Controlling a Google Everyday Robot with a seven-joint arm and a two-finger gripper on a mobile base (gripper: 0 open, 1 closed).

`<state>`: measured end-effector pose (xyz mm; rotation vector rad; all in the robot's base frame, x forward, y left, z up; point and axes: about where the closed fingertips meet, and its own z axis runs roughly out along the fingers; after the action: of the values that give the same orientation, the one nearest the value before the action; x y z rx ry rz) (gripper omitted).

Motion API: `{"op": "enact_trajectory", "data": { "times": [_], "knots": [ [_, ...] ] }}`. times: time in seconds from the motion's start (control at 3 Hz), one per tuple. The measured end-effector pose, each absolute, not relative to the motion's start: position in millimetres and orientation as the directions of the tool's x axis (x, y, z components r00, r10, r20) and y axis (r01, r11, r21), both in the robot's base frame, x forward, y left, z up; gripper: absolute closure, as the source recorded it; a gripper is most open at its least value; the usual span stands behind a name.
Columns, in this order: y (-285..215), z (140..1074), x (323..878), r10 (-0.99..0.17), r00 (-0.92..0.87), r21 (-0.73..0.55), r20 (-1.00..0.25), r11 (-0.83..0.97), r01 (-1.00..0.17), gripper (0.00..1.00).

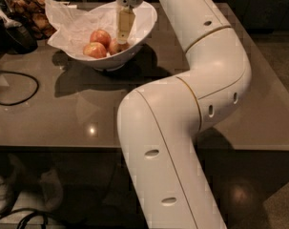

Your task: Pick apple from white bowl

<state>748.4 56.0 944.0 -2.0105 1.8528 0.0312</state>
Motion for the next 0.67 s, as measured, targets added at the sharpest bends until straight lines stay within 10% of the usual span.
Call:
{"op": "enact_trajectory", "data": {
  "times": [0.67],
  "knots": [
    [59.3, 925.6, 753.1, -0.958, 0.128, -0.255, -0.256, -0.06, -0.965, 0.26]
  ]
}}
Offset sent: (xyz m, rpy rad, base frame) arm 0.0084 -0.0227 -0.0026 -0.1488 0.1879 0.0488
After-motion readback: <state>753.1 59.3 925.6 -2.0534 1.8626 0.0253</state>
